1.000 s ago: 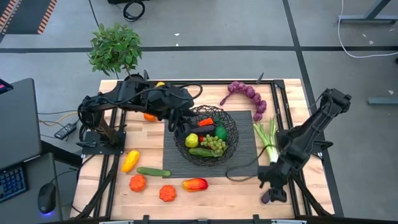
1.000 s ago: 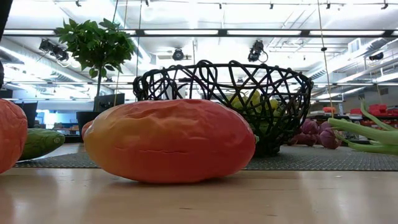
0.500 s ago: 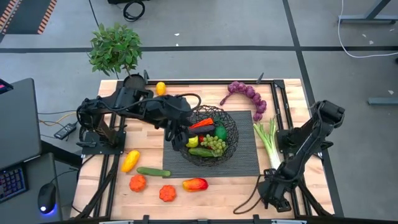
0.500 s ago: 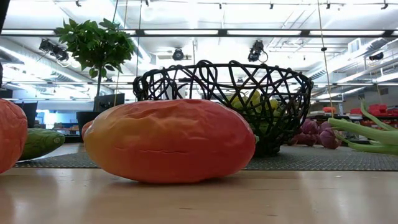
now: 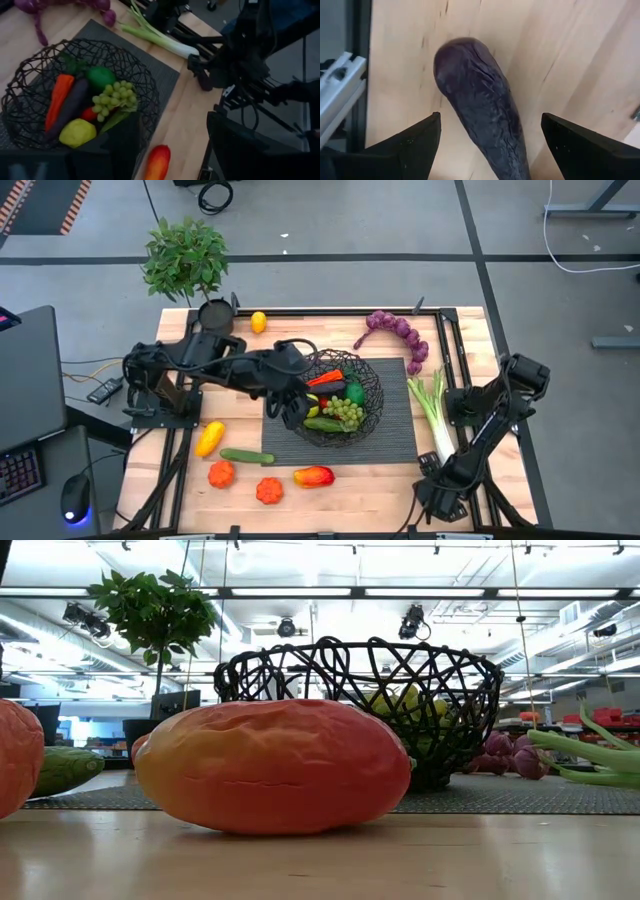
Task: Build produce basket
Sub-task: Put the eggplant into the black basket
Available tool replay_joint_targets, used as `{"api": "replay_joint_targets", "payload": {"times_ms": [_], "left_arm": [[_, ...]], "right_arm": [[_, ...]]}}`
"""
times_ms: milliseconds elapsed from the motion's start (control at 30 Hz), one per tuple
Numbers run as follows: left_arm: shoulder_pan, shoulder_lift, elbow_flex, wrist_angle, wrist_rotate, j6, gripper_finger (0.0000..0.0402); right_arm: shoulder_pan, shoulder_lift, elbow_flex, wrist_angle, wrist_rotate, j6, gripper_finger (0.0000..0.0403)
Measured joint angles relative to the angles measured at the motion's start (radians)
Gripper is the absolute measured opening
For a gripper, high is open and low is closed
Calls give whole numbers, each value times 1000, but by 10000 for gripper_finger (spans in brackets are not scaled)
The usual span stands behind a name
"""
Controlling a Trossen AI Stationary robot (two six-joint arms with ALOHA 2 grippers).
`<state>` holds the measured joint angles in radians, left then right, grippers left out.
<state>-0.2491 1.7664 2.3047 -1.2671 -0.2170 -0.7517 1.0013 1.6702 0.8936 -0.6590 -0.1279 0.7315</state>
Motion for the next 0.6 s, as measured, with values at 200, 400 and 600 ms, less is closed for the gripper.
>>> {"api": "replay_joint_targets", "payload": {"times_ms": [200,400,600], "left_arm": [[-20,0,0,0,-46,-56,231],[-19,0,0,0,-53,-77,231],[-19,0,0,-1,-52,-72,231]], "right_arm": [[14,7,-1,4,27,21,345],[22,7,-1,4,88,35,277],[22,7,-1,4,101,33,166]]}}
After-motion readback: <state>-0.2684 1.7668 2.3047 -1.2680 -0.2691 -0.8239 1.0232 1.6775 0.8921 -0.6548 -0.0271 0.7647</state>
